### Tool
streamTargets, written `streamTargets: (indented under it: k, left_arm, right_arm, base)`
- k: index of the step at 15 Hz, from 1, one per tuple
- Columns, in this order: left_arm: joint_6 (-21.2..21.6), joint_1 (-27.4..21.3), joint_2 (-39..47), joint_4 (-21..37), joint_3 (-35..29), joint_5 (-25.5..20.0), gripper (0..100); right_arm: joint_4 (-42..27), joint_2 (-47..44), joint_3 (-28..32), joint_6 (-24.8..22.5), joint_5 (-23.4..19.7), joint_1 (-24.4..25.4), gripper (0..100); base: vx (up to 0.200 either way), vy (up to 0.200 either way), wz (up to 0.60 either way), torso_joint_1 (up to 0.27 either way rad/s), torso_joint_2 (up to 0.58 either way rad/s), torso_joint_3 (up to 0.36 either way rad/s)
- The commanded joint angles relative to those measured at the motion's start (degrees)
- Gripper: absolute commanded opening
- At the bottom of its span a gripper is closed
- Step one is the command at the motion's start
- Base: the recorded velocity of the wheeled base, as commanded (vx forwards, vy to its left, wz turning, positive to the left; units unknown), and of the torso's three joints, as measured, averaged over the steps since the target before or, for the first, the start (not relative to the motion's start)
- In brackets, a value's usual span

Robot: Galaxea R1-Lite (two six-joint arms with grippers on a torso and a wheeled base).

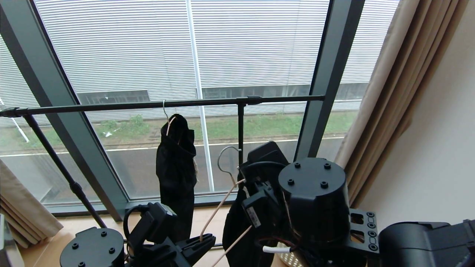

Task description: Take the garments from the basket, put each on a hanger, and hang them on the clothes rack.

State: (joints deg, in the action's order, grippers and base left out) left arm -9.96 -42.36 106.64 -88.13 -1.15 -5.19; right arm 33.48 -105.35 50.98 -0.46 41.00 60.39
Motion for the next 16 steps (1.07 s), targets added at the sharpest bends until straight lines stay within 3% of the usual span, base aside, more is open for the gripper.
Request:
streamTargets:
  k: [1, 8, 16]
  left_arm:
    - [-0.06, 0.09, 0.50, -0.03, -0.08, 0.18, 0]
    - [-0.06, 0.09, 0.93, -1.70, 0.09, 0.45, 0]
    - [0.38, 0.00, 0.58, -1.87, 1.15, 0.53, 0]
  right_arm:
    - [0.01, 2.87, -0.97, -0.24, -0.13, 2.19, 0]
    - [0.63, 2.87, -2.73, -0.15, -0.74, 5.70, 0]
    - [0.80, 2.08, -2.03, -0.06, -0.74, 2.01, 0]
  base:
    - [0.000, 0.000, 0.00, 0.000, 0.00, 0.000]
    - [0.000, 0.000, 0.00, 0.000, 0.00, 0.000]
    - [0.000, 0.000, 0.00, 0.000, 0.00, 0.000]
